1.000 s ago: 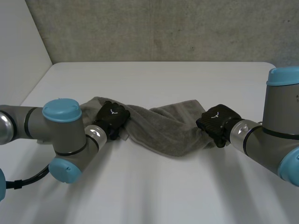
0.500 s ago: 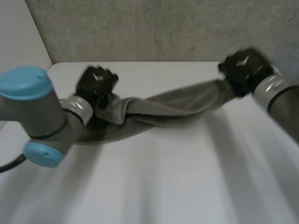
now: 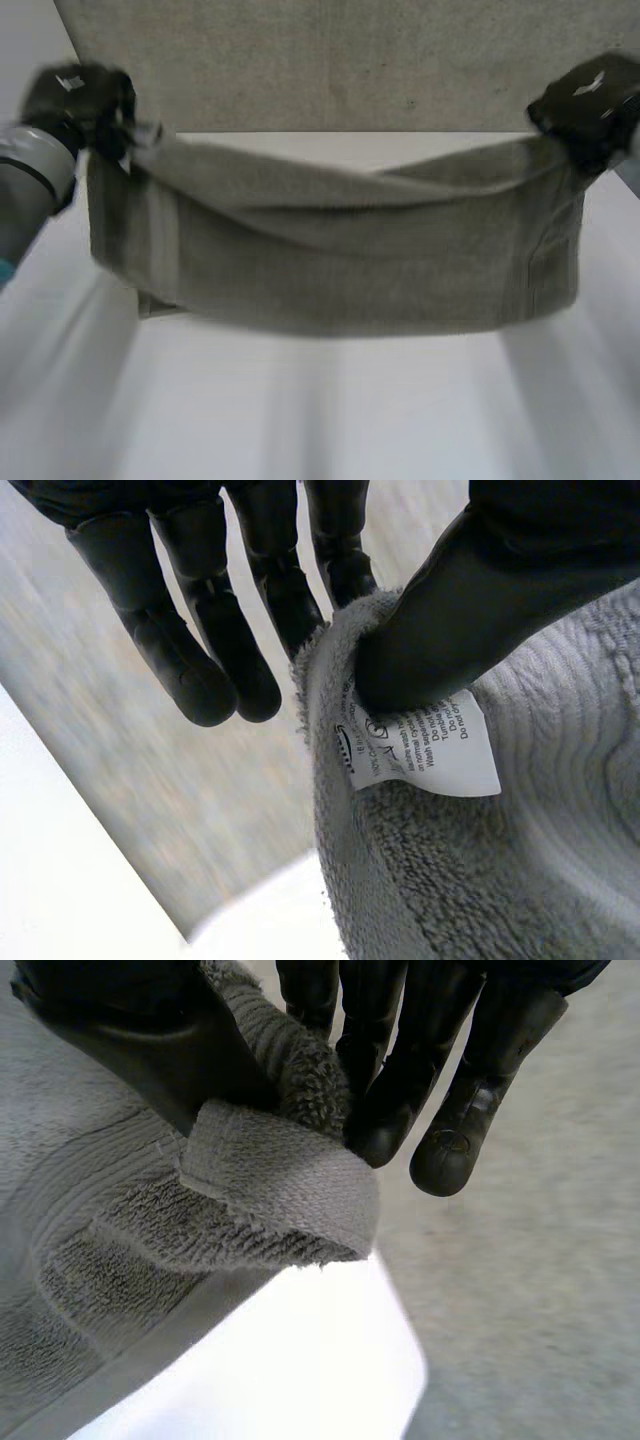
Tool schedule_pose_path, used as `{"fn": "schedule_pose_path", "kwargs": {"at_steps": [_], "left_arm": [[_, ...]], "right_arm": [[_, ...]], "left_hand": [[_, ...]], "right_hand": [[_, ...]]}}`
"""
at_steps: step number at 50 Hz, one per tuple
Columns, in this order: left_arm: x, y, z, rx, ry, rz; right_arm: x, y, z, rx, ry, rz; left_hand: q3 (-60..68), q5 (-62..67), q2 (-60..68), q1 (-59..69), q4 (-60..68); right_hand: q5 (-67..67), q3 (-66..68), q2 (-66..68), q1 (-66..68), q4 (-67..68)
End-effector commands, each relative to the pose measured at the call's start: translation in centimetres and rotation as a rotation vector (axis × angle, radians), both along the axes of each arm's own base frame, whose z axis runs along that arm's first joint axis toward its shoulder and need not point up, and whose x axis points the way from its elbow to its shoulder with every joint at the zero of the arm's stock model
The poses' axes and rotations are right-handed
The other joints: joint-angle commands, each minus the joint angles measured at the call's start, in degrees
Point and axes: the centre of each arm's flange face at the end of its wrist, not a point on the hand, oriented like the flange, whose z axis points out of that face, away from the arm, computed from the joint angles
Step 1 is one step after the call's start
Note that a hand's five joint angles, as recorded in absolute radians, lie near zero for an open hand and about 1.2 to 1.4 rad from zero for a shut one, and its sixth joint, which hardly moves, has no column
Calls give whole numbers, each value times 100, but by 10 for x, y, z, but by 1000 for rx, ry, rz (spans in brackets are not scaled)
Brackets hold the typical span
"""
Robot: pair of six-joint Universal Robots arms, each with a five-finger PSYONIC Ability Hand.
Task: Fold the towel.
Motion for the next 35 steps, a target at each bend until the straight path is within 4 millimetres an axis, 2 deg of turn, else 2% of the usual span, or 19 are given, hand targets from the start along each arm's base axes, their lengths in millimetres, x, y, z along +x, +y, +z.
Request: {"fn": "schedule_pose_path", "kwargs": {"at_steps": [1, 5, 7, 10, 12, 13, 14, 15, 16, 17, 18, 20, 22, 24, 29, 31, 32, 34, 35], "left_arm": [[-19, -27, -78, 210, -46, -35], [-29, -36, -79, 188, -41, -55], [-34, -50, -58, 102, -11, -56], [-35, -57, -41, 38, 20, -55], [-38, -65, 2, -115, 127, -66], [-38, -65, 3, -116, 127, -66], [-37, -64, 31, -209, 200, -78], [-34, -59, 61, -303, 277, -95], [-34, -58, 62, -304, 278, -96], [-28, -52, 89, -384, 347, -113], [-28, -52, 89, -385, 348, -113], [-21, -39, 124, -478, 435, -165], [-18, -36, 129, -474, 446, -188], [-16, -36, 126, -443, 440, -202], [-21, -38, 83, -267, 405, -230], [-23, -39, 37, -133, 387, -221], [-23, -39, 37, -133, 387, -221], [-23, -36, -9, -4, 369, -198], [-23, -36, -10, -3, 369, -198]], "right_arm": [[35, -18, -59, 107, 115, 55], [53, -31, -70, 70, 107, 78], [66, -53, -57, -87, 50, 45], [68, -65, -40, -206, -1, 7], [73, -82, 0, -468, -148, -47], [73, -82, 0, -469, -149, -48], [74, -83, 20, -590, -227, -54], [71, -77, 44, -699, -287, -56], [71, -77, 44, -700, -288, -56], [67, -66, 65, -779, -324, -54], [67, -66, 65, -779, -324, -54], [63, -51, 77, -801, -349, -33], [65, -50, 72, -780, -344, -22], [66, -48, 66, -746, -330, -16], [63, -44, 28, -538, -240, -5], [63, -38, -6, -376, -175, 27], [63, -38, -6, -375, -174, 27], [62, -30, -53, -180, -102, 63], [62, -30, -53, -179, -102, 63]], "left_hand": [[-857, -1504, -552, -344, -685], [-857, -1504, -552, -344, -685], [-857, -1504, -552, -344, -685], [-857, -1504, -552, -344, -685], [-857, -1504, -552, -344, -685], [-857, -1504, -552, -344, -685], [-857, -1504, -552, -344, -685], [-857, -1504, -552, -344, -685], [-857, -1504, -552, -344, -685], [-857, -1504, -552, -344, -685], [-857, -1504, -552, -344, -685], [-857, -1504, -552, -344, -685], [-857, -1504, -552, -344, -685], [-857, -1504, -552, -344, -685], [-857, -1504, -552, -344, -685], [-857, -1504, -552, -344, -685], [-857, -1504, -552, -344, -685], [-857, -1504, -552, -344, -685], [-857, -1504, -552, -344, -685]], "right_hand": [[383, 282, 504, 397, 313], [383, 282, 504, 397, 313], [383, 282, 504, 397, 313], [383, 282, 504, 397, 313], [383, 282, 504, 397, 313], [383, 282, 504, 397, 313], [383, 282, 504, 397, 313], [383, 282, 504, 397, 313], [383, 282, 504, 397, 313], [383, 282, 504, 397, 313], [383, 282, 504, 397, 313], [383, 282, 504, 397, 313], [383, 282, 504, 397, 313], [383, 282, 504, 397, 313], [383, 282, 504, 397, 313], [383, 282, 504, 397, 313], [383, 282, 504, 397, 313], [383, 282, 504, 397, 313], [383, 282, 504, 397, 313]]}}
